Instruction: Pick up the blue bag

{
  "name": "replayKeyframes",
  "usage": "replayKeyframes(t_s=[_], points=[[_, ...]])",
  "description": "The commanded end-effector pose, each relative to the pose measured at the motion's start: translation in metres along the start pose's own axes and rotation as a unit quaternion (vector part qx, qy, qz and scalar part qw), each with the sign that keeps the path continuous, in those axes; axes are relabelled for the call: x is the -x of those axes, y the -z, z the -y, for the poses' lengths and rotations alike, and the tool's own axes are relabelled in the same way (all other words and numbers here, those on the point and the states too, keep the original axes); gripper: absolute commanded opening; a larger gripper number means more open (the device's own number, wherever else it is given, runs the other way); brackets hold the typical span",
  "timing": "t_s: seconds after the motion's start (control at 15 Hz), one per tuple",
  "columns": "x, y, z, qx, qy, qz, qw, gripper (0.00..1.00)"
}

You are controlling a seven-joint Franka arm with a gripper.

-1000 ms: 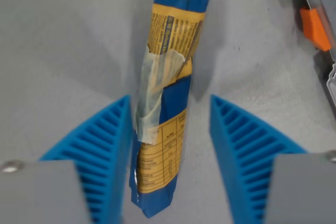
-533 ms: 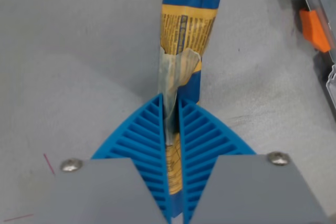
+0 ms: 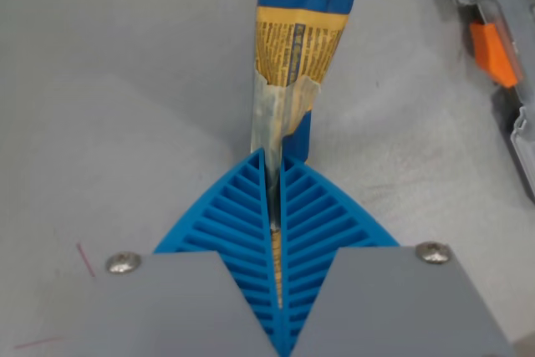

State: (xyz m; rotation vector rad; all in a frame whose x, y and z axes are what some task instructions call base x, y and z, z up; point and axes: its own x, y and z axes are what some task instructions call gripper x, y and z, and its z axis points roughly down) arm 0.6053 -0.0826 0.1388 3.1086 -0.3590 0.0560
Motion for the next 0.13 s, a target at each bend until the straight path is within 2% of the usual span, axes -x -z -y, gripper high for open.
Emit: replayKeyframes(t_s=[0.07,0.13], points=[[0.0114,0.0263,-0.0041,-0.014,-0.009,-0.021,0.9997,0.0],[0.0096,0.0314,-0.0034,-0.013,-0.009,-0.02,0.9997,0.0]])
